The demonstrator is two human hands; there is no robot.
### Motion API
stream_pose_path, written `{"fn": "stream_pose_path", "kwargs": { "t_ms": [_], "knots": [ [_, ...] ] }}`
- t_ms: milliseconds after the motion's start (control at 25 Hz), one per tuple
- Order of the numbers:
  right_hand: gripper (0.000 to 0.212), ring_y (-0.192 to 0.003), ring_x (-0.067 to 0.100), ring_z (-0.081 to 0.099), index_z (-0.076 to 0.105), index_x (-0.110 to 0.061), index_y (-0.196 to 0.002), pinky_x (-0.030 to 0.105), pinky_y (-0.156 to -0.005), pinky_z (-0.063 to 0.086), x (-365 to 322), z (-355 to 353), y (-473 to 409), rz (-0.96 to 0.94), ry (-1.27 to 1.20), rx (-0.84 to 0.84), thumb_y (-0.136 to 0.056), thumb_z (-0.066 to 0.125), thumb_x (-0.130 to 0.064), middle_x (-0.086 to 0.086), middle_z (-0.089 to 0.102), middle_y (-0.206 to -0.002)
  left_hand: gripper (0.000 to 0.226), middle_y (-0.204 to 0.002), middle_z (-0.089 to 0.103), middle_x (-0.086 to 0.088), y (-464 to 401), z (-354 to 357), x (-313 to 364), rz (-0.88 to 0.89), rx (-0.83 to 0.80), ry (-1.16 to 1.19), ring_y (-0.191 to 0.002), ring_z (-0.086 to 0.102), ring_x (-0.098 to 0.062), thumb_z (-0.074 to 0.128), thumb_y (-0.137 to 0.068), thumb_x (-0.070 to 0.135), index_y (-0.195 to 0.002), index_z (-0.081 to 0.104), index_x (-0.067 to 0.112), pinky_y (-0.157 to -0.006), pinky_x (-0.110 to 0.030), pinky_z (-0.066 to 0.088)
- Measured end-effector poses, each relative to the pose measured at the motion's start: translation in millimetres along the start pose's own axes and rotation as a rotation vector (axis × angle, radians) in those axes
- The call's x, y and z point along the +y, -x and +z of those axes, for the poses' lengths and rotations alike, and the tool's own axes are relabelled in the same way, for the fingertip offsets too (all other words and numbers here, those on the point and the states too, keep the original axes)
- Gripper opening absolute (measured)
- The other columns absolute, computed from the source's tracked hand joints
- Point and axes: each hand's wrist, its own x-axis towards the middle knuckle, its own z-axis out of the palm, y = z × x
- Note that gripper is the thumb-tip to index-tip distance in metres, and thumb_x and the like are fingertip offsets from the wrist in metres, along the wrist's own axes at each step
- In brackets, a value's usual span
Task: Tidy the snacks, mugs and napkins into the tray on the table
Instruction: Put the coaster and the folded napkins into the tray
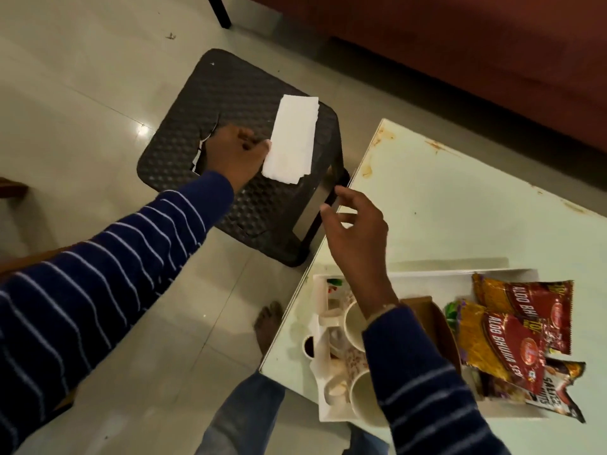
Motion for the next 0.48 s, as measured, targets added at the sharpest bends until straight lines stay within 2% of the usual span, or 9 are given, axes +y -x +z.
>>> {"fn": "stream_pose_path", "kwargs": {
  "t_ms": [120, 200, 280, 400, 480],
  "knots": [
    [0.038, -0.109, 0.012, 0.061, 0.06, -0.022, -0.13, 0.004, -0.068, 0.042, -12, 34, -38, 0.059, -0.016, -0.016, -0.094, 0.065, -0.032, -0.002, 0.065, -0.123, 0.03, -0.101, 0.071, -0.001, -6, 7, 4, -0.019, -0.022, 0.051, -0.091, 0.065, -0.012, 0.073, -0.085, 0.039, -0.102, 0.07, 0.014, -0.079, -0.023, 0.053],
    [0.041, -0.102, 0.011, 0.063, 0.057, -0.021, -0.131, 0.002, -0.064, 0.039, -19, 51, -57, 0.086, -0.042, 0.04, -0.093, 0.066, -0.035, -0.001, 0.066, -0.117, 0.037, -0.102, 0.071, 0.0, -7, 11, 8, -0.022, -0.029, 0.073, -0.086, 0.063, -0.009, 0.072, -0.085, 0.042, -0.107, 0.07, 0.012, -0.065, -0.013, 0.047],
    [0.045, -0.096, 0.012, 0.063, 0.054, -0.02, -0.128, -0.001, -0.058, 0.038, -25, 65, -69, 0.096, -0.044, 0.111, -0.09, 0.069, -0.039, -0.001, 0.065, -0.113, 0.039, -0.1, 0.068, 0.004, -6, 15, 12, -0.012, -0.039, 0.054, -0.084, 0.06, -0.006, 0.072, -0.085, 0.045, -0.109, 0.069, 0.013, -0.061, -0.009, 0.04],
    [0.051, -0.093, 0.011, 0.059, 0.046, -0.021, -0.119, 0.004, -0.064, 0.042, -28, 76, -76, 0.08, -0.033, 0.169, -0.083, 0.076, -0.042, -0.006, 0.056, -0.11, 0.029, -0.101, 0.066, 0.005, -1, 21, 15, -0.007, -0.117, 0.111, -0.085, 0.061, -0.006, 0.074, -0.087, 0.032, -0.108, 0.066, 0.014, -0.062, -0.01, 0.044],
    [0.051, -0.092, 0.01, 0.055, 0.045, -0.02, -0.116, 0.005, -0.066, 0.044, -26, 78, -77, 0.078, -0.009, 0.174, -0.081, 0.078, -0.037, -0.007, 0.053, -0.108, 0.019, -0.099, 0.069, 0.003, 4, 23, 12, -0.063, -0.227, 0.259, -0.087, 0.067, -0.01, 0.072, -0.089, 0.023, -0.104, 0.066, 0.013, -0.064, -0.016, 0.054]
  ]
}}
